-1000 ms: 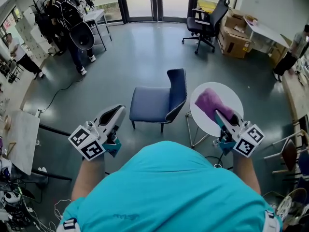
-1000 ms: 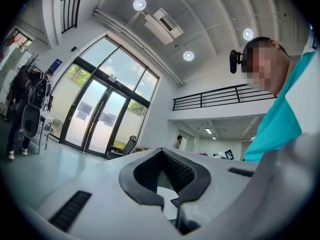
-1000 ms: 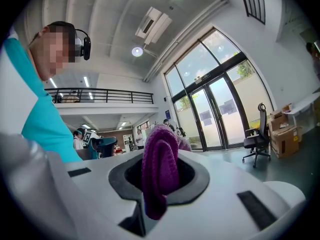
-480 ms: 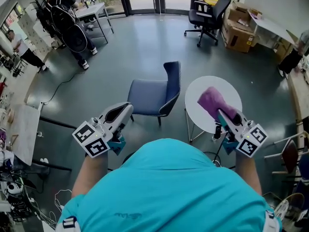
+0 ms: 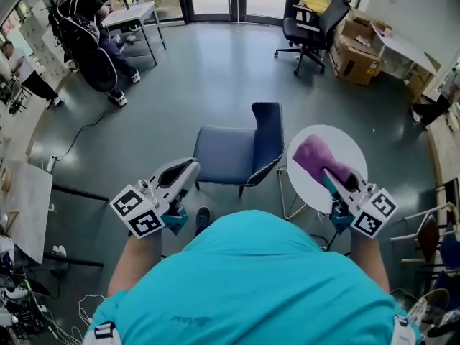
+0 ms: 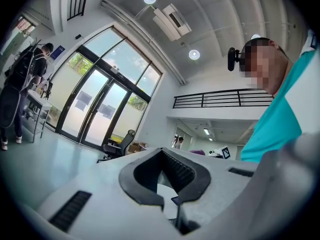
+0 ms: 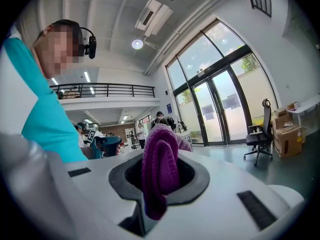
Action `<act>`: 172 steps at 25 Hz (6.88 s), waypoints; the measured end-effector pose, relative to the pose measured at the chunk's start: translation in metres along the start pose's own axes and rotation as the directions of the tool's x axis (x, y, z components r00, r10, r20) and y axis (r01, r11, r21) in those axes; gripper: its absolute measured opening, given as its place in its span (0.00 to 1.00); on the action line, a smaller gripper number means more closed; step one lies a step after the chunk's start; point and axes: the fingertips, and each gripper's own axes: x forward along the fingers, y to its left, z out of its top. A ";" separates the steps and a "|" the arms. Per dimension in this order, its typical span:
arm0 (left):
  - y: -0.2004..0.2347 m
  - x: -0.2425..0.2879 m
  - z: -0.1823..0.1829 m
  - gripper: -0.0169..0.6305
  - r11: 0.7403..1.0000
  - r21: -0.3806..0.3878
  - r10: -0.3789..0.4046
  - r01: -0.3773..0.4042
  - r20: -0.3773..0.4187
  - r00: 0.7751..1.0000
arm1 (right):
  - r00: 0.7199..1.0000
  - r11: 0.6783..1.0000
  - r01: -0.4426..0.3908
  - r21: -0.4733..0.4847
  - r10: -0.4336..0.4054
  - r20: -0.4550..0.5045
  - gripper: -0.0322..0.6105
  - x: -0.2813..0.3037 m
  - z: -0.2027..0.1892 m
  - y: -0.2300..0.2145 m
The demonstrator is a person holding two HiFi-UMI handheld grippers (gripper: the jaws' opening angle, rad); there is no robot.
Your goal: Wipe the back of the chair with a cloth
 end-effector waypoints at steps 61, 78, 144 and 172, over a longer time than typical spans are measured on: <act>0.286 0.105 -0.092 0.02 0.919 -0.261 0.209 -0.295 -0.309 0.928 | 0.441 0.774 -0.432 -0.462 -0.265 -0.857 0.14 0.380 -0.247 -0.423; 0.276 0.106 -0.105 0.02 0.924 -0.275 0.180 -0.267 -0.303 0.936 | 0.329 0.733 -0.535 -0.420 -0.278 -0.903 0.14 0.355 -0.274 -0.403; 0.267 0.118 -0.092 0.02 0.937 -0.300 0.094 -0.178 -0.274 0.957 | 0.193 0.738 -0.655 -0.160 -0.041 -0.980 0.14 0.235 -0.306 -0.229; 0.293 0.046 -0.110 0.02 0.877 -0.349 0.244 -0.329 -0.267 0.932 | 0.307 0.525 -0.766 -0.372 -0.210 -0.928 0.14 0.415 -0.280 -0.331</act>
